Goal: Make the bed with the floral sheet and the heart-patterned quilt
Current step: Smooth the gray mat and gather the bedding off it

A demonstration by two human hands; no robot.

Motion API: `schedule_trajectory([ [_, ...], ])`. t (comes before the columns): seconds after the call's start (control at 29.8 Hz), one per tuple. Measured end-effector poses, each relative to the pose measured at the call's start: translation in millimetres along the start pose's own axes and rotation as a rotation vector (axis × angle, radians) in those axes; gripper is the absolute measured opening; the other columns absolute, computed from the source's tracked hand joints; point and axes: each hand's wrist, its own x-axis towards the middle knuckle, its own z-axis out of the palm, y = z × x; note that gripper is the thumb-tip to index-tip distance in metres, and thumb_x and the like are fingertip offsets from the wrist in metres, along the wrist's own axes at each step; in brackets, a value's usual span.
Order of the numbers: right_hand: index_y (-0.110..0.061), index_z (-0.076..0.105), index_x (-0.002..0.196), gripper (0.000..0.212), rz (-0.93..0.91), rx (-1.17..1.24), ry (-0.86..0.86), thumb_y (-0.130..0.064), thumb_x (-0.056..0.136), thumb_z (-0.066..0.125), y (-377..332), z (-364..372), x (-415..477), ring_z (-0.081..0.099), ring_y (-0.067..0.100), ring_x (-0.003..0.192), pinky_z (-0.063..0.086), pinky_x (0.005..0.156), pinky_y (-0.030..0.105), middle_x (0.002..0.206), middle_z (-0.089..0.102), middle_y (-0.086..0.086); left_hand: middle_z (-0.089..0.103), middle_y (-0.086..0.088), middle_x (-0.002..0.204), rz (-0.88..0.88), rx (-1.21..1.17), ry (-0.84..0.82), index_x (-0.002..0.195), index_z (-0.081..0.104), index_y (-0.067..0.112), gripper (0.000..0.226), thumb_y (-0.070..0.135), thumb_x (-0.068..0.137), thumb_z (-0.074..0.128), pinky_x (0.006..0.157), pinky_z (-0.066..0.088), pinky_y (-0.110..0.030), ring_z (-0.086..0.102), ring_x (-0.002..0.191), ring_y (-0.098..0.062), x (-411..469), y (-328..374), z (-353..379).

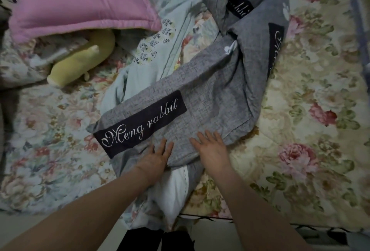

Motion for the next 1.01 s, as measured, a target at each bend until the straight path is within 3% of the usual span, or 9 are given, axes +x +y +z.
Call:
schedule_trajectory([
  [0.13,-0.023,0.076,0.093,0.03,0.088,-0.029,-0.002,-0.013,0.064,0.078,-2.6,-37.2,-5.9,0.063,0.035,0.106,0.045,0.096,0.055,0.1,0.071,0.006,-0.005,-0.017,0.163,-0.032,-0.032,-0.006,0.154,-0.016,0.009,0.078,-0.005,0.097,0.034,0.11,0.034,-0.045,0.044,0.134,-0.038,-18.5,17.0,-26.5],
  [0.27,-0.025,0.078,0.08,0.025,0.142,-0.067,0.021,-0.016,0.07,0.057,15.1,-76.0,-21.2,0.061,0.034,0.104,0.03,0.091,0.046,0.087,0.069,0.002,0.022,-0.018,0.159,0.036,-0.019,-0.025,0.154,-0.013,0.008,0.077,-0.004,0.097,0.037,0.1,0.042,-0.041,0.052,0.126,-0.036,-37.4,48.1,-49.9],
  [0.37,-0.027,0.078,0.07,0.014,0.146,-0.088,0.017,-0.017,0.062,0.074,38.4,-100.4,-43.4,0.066,0.03,0.099,0.028,0.088,0.042,0.077,0.069,0.001,0.046,-0.019,0.142,0.134,0.011,0.021,0.153,-0.017,0.006,0.078,-0.003,0.097,0.037,0.095,0.042,-0.039,0.056,0.119,-0.032,-65.6,79.6,-76.5],
  [0.47,-0.029,0.072,0.054,0.02,0.181,-0.134,-0.014,-0.018,0.046,0.087,65.2,-137.4,-82.7,0.064,0.023,0.079,0.04,0.079,0.043,0.06,0.061,-0.005,0.063,-0.02,0.119,0.245,0.002,0.087,0.152,-0.02,0.007,0.085,-0.004,0.094,0.041,0.079,0.045,-0.04,0.063,0.102,-0.034,-98.1,118.1,-96.8],
  [0.64,-0.025,0.064,0.042,0.025,0.199,-0.196,0.003,-0.016,0.038,0.087,121.8,-175.8,-142.8,0.062,0.02,0.067,0.052,0.069,0.036,0.048,0.052,-0.006,0.065,-0.023,0.109,0.421,-0.045,0.178,0.152,-0.021,0.008,0.089,-0.006,0.091,0.043,0.068,0.035,-0.037,0.063,0.093,-0.038,-120.9,189.9,-122.2],
  [0.7,-0.021,0.057,0.039,0.022,0.184,-0.197,0.041,-0.008,0.043,0.075,151.7,-183.9,-172.7,0.059,0.021,0.058,0.054,0.067,0.033,0.044,0.049,-0.002,0.064,-0.024,0.11,0.495,-0.044,0.186,0.153,-0.017,0.009,0.087,-0.004,0.093,0.044,0.067,0.036,-0.037,0.062,0.093,-0.039,-125.6,229.4,-133.6],
  [0.77,-0.016,0.05,0.035,0.018,0.214,-0.17,0.072,-0.003,0.044,0.06,176.9,-188.3,-192.3,0.056,0.021,0.051,0.051,0.059,0.029,0.041,0.044,0.0,0.062,-0.025,0.116,0.539,-0.065,0.188,0.156,-0.007,0.01,0.08,0.002,0.096,0.046,0.071,0.039,-0.038,0.061,0.098,-0.04,-124.5,264.9,-139.4],
  [0.91,-0.011,0.046,0.036,0.033,0.294,-0.122,0.112,0.013,0.033,0.069,249.9,-188.5,-245.8,0.054,0.023,0.048,0.047,0.048,0.026,0.043,0.044,0.007,0.059,-0.025,0.123,0.612,-0.09,0.215,0.154,0.009,0.007,0.068,0.002,0.097,0.045,0.085,0.043,-0.041,0.059,0.107,-0.042,-122.6,361.1,-158.4],
  [1.01,-0.01,0.055,0.041,0.024,0.311,-0.153,0.168,0.007,0.044,0.071,315.4,-194.9,-281.1,0.06,0.024,0.052,0.048,0.046,0.025,0.048,0.052,0.006,0.057,-0.028,0.126,0.637,-0.191,0.232,0.151,0.016,0.003,0.06,0.009,0.099,0.046,0.09,0.041,-0.041,0.058,0.111,-0.041,-111.9,453.0,-176.4],
])
